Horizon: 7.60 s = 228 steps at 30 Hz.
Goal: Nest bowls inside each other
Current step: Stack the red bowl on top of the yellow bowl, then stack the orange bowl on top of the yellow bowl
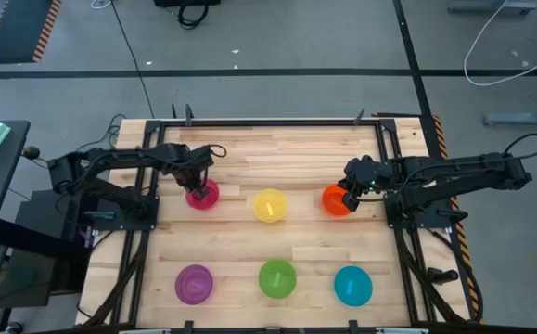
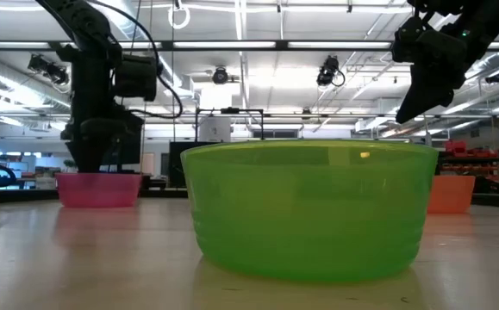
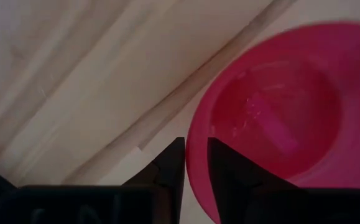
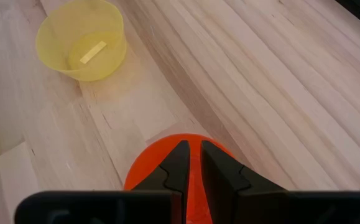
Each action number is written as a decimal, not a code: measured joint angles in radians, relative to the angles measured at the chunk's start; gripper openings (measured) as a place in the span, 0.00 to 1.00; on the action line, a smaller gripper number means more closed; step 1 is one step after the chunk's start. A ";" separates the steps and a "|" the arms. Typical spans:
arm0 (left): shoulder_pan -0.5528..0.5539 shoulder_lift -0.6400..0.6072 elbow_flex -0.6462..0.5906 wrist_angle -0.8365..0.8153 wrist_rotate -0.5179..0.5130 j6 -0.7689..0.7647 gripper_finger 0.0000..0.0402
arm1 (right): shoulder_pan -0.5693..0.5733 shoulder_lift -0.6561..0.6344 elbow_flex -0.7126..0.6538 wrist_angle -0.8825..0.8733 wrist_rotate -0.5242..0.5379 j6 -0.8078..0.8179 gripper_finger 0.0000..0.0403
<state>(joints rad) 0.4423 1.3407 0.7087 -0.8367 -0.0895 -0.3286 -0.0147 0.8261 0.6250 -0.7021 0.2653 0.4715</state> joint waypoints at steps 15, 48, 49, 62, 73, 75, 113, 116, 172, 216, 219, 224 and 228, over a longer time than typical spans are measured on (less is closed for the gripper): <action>-0.021 -0.001 0.252 -0.030 -0.007 0.054 0.20 | -0.031 0.000 0.000 -0.119 0.000 0.076 0.12; -0.036 0.067 0.204 -0.231 -0.228 -0.041 0.06 | -0.180 0.000 -0.126 -0.101 -0.050 0.270 0.12; -0.029 0.067 0.198 -0.231 -0.228 -0.043 0.06 | -0.180 0.000 -0.126 -0.100 -0.055 0.271 0.12; 0.064 0.066 0.186 -0.210 -0.232 0.002 0.05 | -0.180 0.000 -0.126 -0.097 -0.165 0.312 0.12; 0.134 0.066 0.186 -0.137 -0.232 0.087 0.06 | -0.180 0.000 -0.126 -0.134 -0.201 0.394 0.15; 0.147 0.066 0.186 -0.130 -0.232 0.091 0.05 | -0.180 0.008 -0.126 -0.143 -0.207 0.405 0.16; 0.185 0.064 0.186 -0.018 -0.232 0.184 0.04 | -0.179 0.323 -0.124 0.041 -0.183 0.278 0.02; 0.185 0.064 0.186 -0.002 -0.232 0.184 0.02 | -0.180 0.324 -0.108 0.045 -0.170 0.253 0.01; 0.168 -0.224 0.229 -0.142 -0.232 0.164 0.05 | -0.106 0.932 0.760 -0.042 -0.207 -0.149 0.00; 0.164 -0.224 0.201 -0.150 -0.231 0.137 0.05 | -0.123 1.108 0.760 -0.113 -0.267 -0.186 0.02; 0.164 -0.224 0.201 -0.150 -0.231 0.137 0.03 | -0.123 1.108 0.760 -0.113 -0.267 -0.186 0.07; 0.164 -0.224 0.201 -0.150 -0.231 0.137 0.03 | -0.119 1.099 0.760 -0.120 -0.269 -0.186 0.14; 0.164 -0.224 0.201 -0.150 -0.230 0.138 0.06 | -0.119 1.076 0.759 -0.136 -0.270 -0.185 0.18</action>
<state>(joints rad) 0.6064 1.1164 0.9092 -0.9863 -0.3199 -0.1910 -0.1341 1.9022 1.3842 -0.8383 -0.0042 0.2869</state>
